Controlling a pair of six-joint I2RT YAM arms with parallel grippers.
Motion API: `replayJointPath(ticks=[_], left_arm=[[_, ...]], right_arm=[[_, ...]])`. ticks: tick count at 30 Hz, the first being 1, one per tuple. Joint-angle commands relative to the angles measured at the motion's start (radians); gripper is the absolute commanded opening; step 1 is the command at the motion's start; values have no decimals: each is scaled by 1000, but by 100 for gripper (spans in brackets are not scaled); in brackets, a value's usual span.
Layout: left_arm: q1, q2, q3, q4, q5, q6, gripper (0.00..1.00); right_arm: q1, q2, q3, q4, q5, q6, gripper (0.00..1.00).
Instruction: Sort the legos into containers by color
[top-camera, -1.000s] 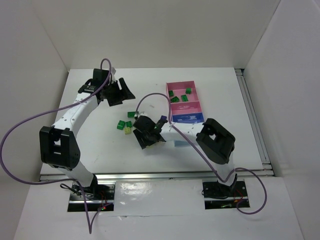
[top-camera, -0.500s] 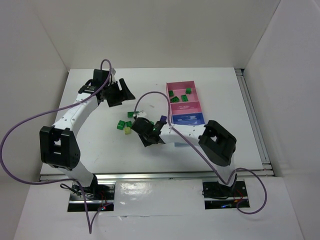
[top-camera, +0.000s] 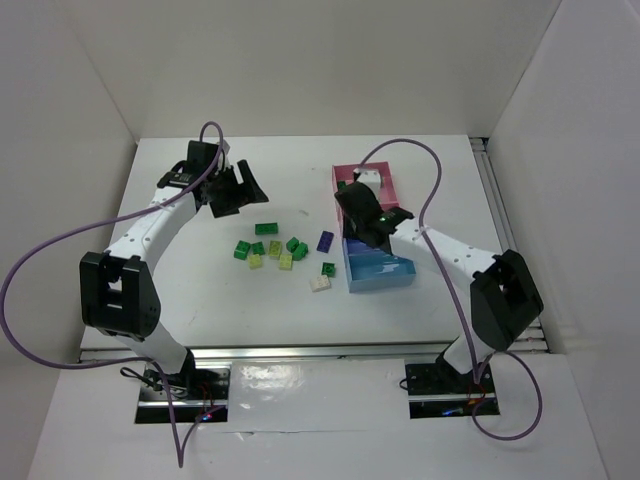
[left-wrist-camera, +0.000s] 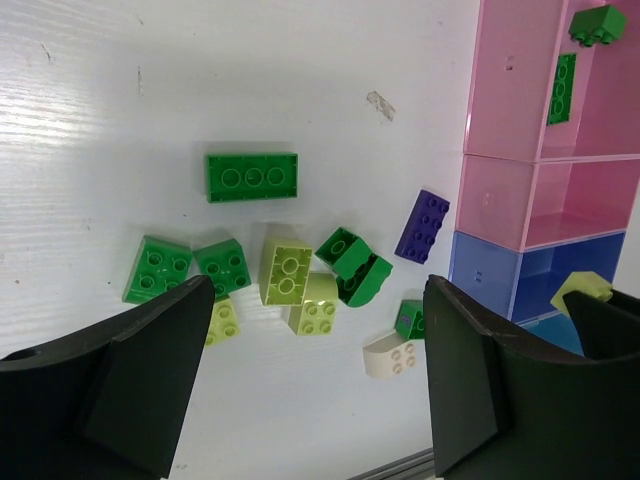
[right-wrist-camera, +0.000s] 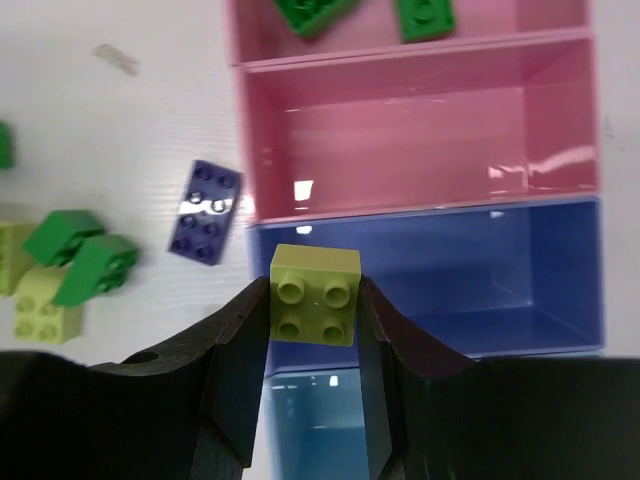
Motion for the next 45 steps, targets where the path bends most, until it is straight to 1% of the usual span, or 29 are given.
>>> replayJointPath(ticks=[1, 4, 6, 7, 8, 11, 12, 15, 16, 20, 22, 23, 25, 26, 28, 29, 30, 31, 32, 34, 41, 45], left_arm=[[-3, -19, -7, -1, 5, 26, 88], [-3, -19, -7, -1, 5, 26, 88], [-12, -9, 4, -1, 5, 26, 87], [-12, -9, 4, -10, 5, 26, 87], [-12, -9, 4, -10, 5, 26, 87], [-12, 1, 13, -10, -5, 26, 87], [-12, 1, 13, -10, -5, 26, 87], [-12, 1, 13, -10, -16, 26, 87], [-12, 1, 13, -10, -25, 26, 87], [-12, 1, 13, -19, -36, 26, 87], [-12, 1, 22, -19, -36, 26, 87], [-12, 1, 22, -19, -36, 26, 87], [-12, -9, 22, -28, -45, 26, 87], [-12, -9, 22, -28, -45, 26, 87], [-12, -9, 22, -37, -56, 26, 87], [-12, -18, 22, -37, -56, 26, 87], [-12, -18, 22, -37, -56, 26, 87], [-12, -18, 22, -37, -65, 26, 87], [-12, -18, 22, -37, -65, 26, 87], [-12, -18, 22, -37, -65, 26, 87], [-12, -18, 13, -47, -65, 35, 87], [-12, -18, 13, -47, -65, 35, 87]], right_arm=[[-46, -3, -20, 31, -13, 25, 35], [-83, 8, -43, 40, -23, 25, 36], [-94, 8, -53, 54, -23, 15, 39], [-105, 19, -53, 63, -33, 6, 43], [-105, 19, -53, 64, -33, 6, 55], [-114, 31, -41, 53, -42, 6, 72], [-114, 31, -32, 53, -42, 6, 76], [-59, -4, -20, 44, -27, -27, 76], [-9, -4, -20, 54, -14, -62, 71], [131, -30, -6, 100, -40, -146, 70], [170, 22, 23, 100, -88, -170, 70], [205, 45, 35, 100, -112, -182, 72], [231, 123, 89, 79, -122, -183, 75], [242, 150, 112, 47, -122, -154, 75], [242, 219, 184, -1, -103, -100, 75], [242, 233, 198, -27, -82, -45, 73], [228, 243, 209, -27, -71, -14, 70], [218, 258, 218, -38, -71, 11, 61], [192, 258, 232, -51, -71, 70, 57], [165, 284, 244, -51, -88, 107, 52], [76, 379, 265, -61, -137, 158, 52], [53, 431, 304, -61, -146, 167, 57]])
